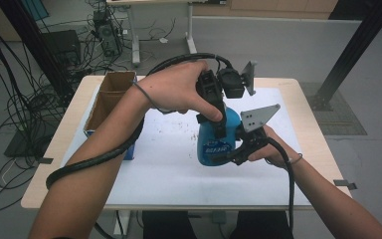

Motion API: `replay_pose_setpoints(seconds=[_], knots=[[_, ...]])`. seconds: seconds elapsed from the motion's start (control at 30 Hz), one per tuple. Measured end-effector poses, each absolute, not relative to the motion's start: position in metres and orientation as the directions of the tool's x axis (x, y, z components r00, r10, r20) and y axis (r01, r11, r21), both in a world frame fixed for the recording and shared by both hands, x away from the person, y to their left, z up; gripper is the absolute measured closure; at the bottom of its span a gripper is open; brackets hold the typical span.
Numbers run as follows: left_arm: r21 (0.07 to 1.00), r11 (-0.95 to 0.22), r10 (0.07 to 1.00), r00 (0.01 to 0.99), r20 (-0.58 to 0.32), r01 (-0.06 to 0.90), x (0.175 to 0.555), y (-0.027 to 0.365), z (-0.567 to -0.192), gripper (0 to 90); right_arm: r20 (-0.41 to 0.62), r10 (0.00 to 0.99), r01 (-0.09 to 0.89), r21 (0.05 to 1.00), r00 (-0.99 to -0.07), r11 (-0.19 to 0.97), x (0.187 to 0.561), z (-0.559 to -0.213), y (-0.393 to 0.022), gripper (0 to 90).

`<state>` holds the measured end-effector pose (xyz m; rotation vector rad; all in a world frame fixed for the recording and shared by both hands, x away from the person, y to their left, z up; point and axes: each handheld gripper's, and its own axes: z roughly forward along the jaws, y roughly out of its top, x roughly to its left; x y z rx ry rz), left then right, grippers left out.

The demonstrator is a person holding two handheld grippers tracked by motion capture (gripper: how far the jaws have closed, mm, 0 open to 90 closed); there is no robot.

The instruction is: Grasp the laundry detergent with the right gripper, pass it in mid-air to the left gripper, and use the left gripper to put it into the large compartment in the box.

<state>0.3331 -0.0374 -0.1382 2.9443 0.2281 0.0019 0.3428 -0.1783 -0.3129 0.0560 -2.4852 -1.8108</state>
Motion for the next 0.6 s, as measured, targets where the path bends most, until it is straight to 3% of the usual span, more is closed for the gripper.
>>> replay_pose_setpoints(seconds=[0.6], knots=[[0.183,-0.971,0.155,0.988,-0.015,0.155,0.3338,-0.0367,-0.1381,37.2,0.032,-0.067,0.010,0.952,-0.997,0.306,0.3434,-0.3134,-0.1775,40.5]])
